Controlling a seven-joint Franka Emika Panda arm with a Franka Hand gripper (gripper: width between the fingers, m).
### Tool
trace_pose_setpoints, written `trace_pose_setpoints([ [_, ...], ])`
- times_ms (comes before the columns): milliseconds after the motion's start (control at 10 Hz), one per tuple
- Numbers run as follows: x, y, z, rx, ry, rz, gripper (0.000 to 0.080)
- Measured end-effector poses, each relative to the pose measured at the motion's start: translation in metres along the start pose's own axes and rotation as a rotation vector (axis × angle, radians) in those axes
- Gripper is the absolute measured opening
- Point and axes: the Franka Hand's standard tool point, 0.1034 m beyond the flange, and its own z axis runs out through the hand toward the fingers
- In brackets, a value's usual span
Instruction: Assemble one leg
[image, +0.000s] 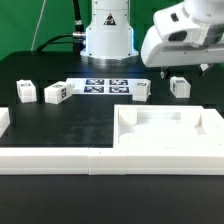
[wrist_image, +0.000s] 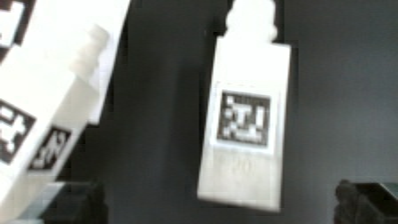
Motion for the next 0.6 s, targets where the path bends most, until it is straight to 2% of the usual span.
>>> trace_pose_setpoints([
  [100, 0.003, -0.001, 0.002, 0.001, -0.056, -0.001, 0.0649],
  [300, 0.001, -0.003, 0.009, -0.005, -0.274, -0.009, 0.0649],
  [500, 0.000, -0.009, 0.019, -0.018, -0.409, 0.010, 0.0649],
  [600, 0.006, -0.010, 0.024, -0.015, -0.405, 0.009, 0.0649],
])
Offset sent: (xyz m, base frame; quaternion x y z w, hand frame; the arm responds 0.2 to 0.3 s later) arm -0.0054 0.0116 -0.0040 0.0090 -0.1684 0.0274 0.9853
